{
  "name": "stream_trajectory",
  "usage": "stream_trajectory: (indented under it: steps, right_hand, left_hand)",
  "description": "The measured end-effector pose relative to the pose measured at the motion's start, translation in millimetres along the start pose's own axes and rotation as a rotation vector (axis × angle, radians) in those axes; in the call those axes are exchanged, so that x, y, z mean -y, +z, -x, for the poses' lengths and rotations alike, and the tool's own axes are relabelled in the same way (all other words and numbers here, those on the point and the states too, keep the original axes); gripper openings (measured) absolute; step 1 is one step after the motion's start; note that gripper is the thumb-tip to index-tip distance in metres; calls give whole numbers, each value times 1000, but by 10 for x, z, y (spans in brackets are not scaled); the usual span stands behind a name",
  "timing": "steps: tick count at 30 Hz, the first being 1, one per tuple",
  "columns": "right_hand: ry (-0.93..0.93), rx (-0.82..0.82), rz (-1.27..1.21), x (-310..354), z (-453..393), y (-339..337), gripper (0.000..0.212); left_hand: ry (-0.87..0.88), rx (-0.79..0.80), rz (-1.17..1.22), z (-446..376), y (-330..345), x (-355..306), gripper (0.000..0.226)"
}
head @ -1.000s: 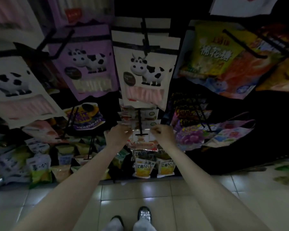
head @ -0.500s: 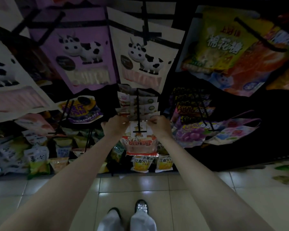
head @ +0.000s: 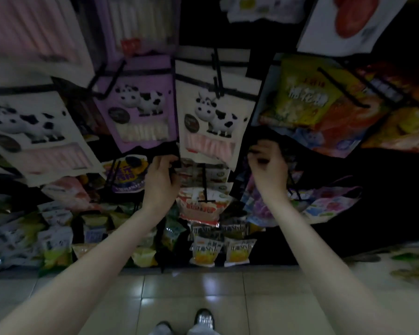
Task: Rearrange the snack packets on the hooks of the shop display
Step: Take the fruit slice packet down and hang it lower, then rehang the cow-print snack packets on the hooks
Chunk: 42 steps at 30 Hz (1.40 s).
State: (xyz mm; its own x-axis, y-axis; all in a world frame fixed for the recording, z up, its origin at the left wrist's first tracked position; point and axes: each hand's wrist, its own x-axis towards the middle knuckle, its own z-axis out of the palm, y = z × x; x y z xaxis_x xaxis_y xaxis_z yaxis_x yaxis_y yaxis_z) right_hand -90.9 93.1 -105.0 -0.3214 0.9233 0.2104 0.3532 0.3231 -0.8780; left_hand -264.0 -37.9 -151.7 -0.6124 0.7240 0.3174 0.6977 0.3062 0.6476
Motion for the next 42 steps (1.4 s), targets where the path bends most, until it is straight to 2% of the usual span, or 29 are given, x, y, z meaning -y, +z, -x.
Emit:
stream_trajectory:
  steps: [5,9,13,15,17,20,23,26,28,31,35,42]
  right_hand:
    - [-138,31,-105,679,-378,7,52]
    - [30,-42,-238,800,-481,124,32]
    - [-23,-142,-207,879,-289,72,21]
    - [-141,-234,-198,1053,-170,-47,20]
    - [-335,-284,-185,1289,-88,-181,21]
    - [-518,-175,-134,1638,-82,-264,29]
    - [-573,-90,-47,1838,-152,-175,38]
    - [-515,-51,-72,1902,-186,-74,40]
    - [-494,-36,-61,1926,-195,-43,41]
    - [-485,-25,-32,1975,-217,-34,41]
    - [-445,-4,-14,2023,-259,-15,41]
    - [-393,69,-26,2042,-283,-1,37]
  left_hand:
    - [54,-54,23,-198,-389,-304,31]
    - [137,-85,29,-219,-668,-448,32]
    - [235,-170,-27,-229,-1004,-540,35]
    - [338,-205,3,-231,-1163,-642,35]
    - [457,-240,72,-242,-1322,-780,37]
    - [533,-381,138,-387,-1547,-970,44]
    - [405,-479,153,-652,-1743,-1086,56]
    - [245,-376,241,-883,-1842,-1133,60]
    - [210,-339,259,-1023,-1882,-1133,55]
    - [147,-334,145,-1241,-1935,-1114,38]
    - [131,-255,43,-1350,-1938,-1153,31]
    - [83,-394,29,-1304,-1941,-1281,19]
